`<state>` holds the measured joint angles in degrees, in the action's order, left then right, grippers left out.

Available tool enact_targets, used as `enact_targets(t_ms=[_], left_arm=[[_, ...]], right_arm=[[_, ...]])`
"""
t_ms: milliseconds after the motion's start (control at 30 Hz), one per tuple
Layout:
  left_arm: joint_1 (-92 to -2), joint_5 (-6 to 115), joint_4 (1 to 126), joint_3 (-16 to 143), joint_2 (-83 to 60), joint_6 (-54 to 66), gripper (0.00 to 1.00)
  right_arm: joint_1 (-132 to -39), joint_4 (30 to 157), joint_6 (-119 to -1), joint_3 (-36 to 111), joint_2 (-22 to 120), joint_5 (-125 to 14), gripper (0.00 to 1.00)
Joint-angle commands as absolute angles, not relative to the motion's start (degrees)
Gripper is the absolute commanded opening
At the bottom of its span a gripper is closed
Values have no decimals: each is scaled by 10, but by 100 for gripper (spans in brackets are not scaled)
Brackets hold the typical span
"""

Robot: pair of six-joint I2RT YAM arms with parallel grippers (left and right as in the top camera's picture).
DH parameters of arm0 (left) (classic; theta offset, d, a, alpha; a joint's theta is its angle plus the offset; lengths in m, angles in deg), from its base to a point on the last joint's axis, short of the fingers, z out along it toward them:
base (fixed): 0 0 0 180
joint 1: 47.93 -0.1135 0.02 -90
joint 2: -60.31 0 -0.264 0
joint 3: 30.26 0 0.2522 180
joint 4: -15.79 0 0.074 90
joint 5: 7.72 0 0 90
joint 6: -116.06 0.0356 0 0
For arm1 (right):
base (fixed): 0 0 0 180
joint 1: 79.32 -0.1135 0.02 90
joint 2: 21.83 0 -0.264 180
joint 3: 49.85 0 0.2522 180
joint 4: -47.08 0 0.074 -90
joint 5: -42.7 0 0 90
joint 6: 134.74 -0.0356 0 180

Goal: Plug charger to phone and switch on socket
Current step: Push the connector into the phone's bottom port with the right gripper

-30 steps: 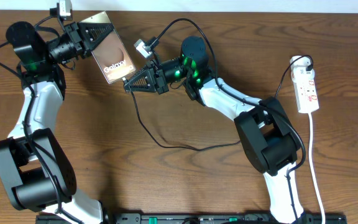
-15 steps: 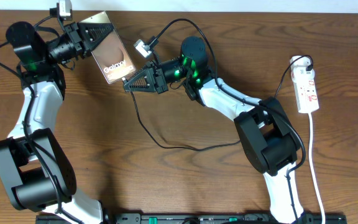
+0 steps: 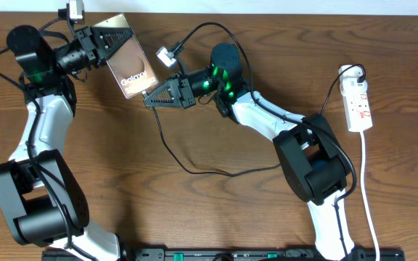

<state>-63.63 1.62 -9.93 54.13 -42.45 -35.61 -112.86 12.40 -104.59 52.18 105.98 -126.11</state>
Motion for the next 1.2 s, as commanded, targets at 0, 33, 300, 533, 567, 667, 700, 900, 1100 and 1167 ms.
enact_targets(t_ms=[0,33,300,533,567,667,700,900,1100,1167], left_arm=[[-636,-27,-104,538,-415,-352,7],[-636,-28,-104,538,-415,-352,7],[-636,-35,-104,526,-415,-350,8],[-636,-43,-104,521,-415,-341,7],[-636,-43,-104,521,-415,-341,8],[-636,-43,-104,521,-415,-341,8],[-636,-45,-104,521,-415,-341,7],[-636,-59,-104,521,-415,-339,7],[-630,-67,-104,521,-415,-335,8],[-625,-72,-104,521,-415,-328,7]], right_arm=[[-1123,122,-1065,522,1059,-1207,1],[-1123,122,-1067,522,1059,-1204,1],[-1123,122,-1075,522,1059,-1174,1],[-1123,122,-1077,522,1059,-1151,1],[-1123,122,-1080,522,1059,-1148,1],[-1123,122,-1088,522,1059,-1141,1],[-1123,122,-1096,522,1059,-1136,1],[-1123,122,-1109,522,1059,-1117,1],[-1123,122,-1112,522,1059,-1107,1],[-1123,122,-1112,522,1059,-1105,1]])
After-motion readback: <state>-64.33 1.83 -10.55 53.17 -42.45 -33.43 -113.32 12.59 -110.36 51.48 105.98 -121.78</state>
